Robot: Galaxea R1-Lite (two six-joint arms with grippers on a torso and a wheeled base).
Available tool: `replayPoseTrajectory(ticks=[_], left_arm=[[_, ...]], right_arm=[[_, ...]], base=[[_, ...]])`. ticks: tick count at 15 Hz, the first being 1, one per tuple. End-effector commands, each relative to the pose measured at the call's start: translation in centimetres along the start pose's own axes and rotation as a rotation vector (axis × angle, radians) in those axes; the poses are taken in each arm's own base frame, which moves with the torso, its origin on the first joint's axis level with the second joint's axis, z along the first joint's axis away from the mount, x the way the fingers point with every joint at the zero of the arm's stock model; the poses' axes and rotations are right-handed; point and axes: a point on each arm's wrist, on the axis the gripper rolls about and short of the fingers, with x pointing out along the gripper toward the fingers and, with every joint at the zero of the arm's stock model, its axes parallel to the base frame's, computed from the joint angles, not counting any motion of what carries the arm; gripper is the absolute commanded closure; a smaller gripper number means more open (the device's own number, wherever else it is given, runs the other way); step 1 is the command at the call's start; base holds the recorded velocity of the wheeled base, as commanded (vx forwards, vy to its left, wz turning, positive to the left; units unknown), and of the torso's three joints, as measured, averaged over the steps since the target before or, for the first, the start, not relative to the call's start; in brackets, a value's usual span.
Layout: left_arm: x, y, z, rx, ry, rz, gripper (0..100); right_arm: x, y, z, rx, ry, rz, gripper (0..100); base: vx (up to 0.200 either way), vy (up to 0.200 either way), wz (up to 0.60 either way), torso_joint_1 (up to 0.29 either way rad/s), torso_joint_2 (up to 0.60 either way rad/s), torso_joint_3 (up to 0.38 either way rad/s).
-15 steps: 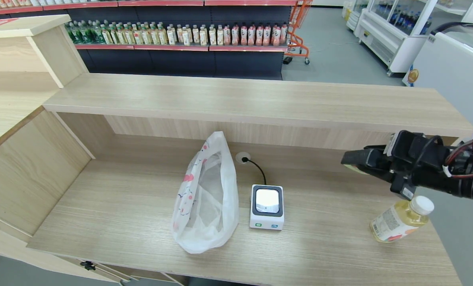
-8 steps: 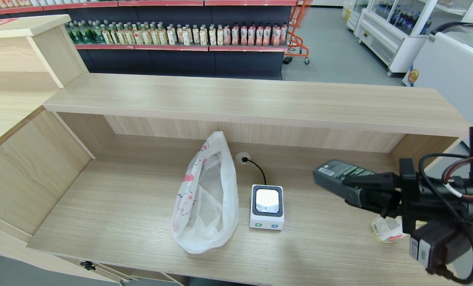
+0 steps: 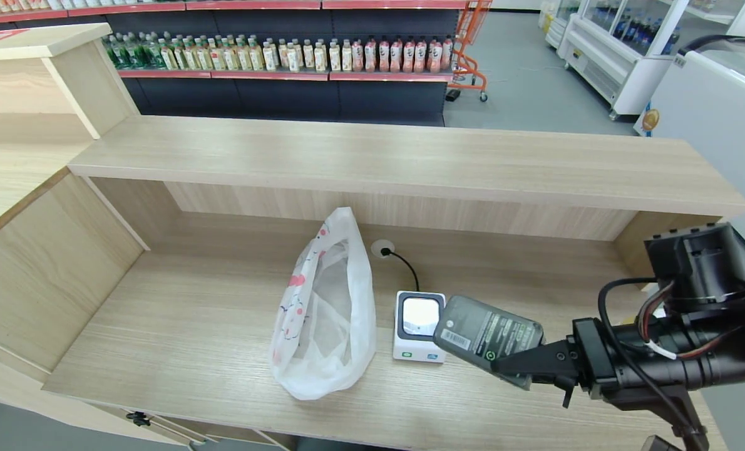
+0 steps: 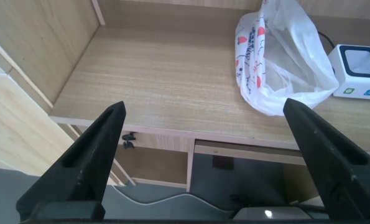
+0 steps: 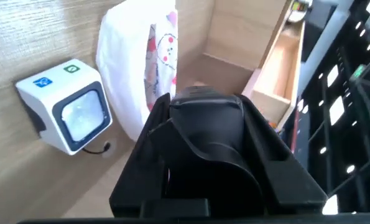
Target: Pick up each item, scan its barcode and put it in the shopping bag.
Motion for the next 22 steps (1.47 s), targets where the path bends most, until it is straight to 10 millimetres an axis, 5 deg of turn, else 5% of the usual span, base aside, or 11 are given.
replayPoseTrajectory(ticks=[1, 7, 22], left_arm=[[0.0, 0.0, 0.0, -0.001, -0.001, 0.000, 0], [0.0, 0.0, 0.0, -0.001, -0.001, 0.000, 0], [0.0, 0.0, 0.0, -0.001, -0.001, 0.000, 0]], right_arm=[[1.2, 0.7, 0.3, -0.032, -0.052, 0.003, 100], [6.4, -0.1, 1.8, -0.134, -0.217, -0.079, 100], [8.2, 1.6, 0.3, -0.218, -0.194, -0.208, 100]], base=[[0.000, 0.000, 0.00, 0.000, 0.00, 0.000], [0.000, 0.000, 0.00, 0.000, 0.00, 0.000], [0.000, 0.000, 0.00, 0.000, 0.00, 0.000]])
